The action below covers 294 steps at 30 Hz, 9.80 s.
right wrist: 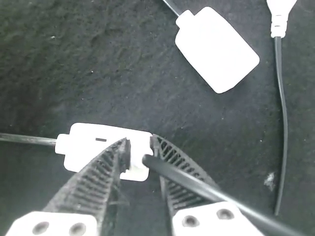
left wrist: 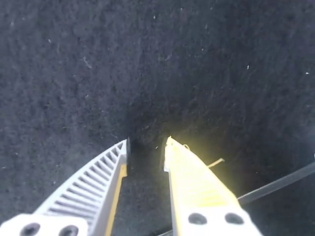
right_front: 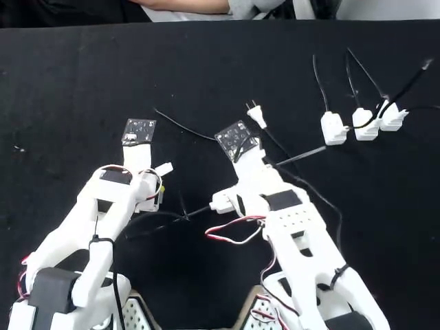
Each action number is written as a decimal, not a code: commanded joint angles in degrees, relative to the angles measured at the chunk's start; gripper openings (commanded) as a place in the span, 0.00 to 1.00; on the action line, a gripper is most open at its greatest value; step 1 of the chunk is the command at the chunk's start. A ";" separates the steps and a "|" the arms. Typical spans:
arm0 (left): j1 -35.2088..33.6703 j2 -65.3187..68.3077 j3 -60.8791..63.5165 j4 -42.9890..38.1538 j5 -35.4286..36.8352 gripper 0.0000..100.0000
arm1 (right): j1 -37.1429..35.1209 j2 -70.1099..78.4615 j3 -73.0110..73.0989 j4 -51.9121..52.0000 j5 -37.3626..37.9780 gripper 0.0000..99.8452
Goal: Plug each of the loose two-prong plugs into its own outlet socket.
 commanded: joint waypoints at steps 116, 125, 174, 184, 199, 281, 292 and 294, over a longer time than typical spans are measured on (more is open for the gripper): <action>-28.97 0.18 -2.42 -4.75 20.04 0.13 | -9.76 31.87 -27.38 22.86 64.09 0.25; -28.62 0.18 -2.42 -4.75 20.04 0.13 | -4.13 31.87 -30.64 24.26 53.01 0.01; -28.62 0.09 -1.80 -4.66 19.96 0.13 | 28.84 77.85 -104.48 36.04 -2.90 0.01; -28.62 0.09 -1.80 -4.66 19.96 0.13 | 26.29 81.54 -117.93 46.86 -2.46 0.19; -28.62 0.09 -1.80 -4.75 19.96 0.13 | 24.18 81.36 -123.82 53.98 -2.46 0.21; -28.62 0.18 -1.71 -4.84 19.96 0.13 | 1.05 32.84 -39.78 0.97 -15.91 0.21; -28.53 0.18 -1.71 -4.84 19.96 0.13 | 1.05 32.48 -39.78 1.41 -15.91 0.21; -28.53 0.18 -1.71 -4.84 19.96 0.13 | 2.99 32.40 -39.96 1.49 -16.35 0.21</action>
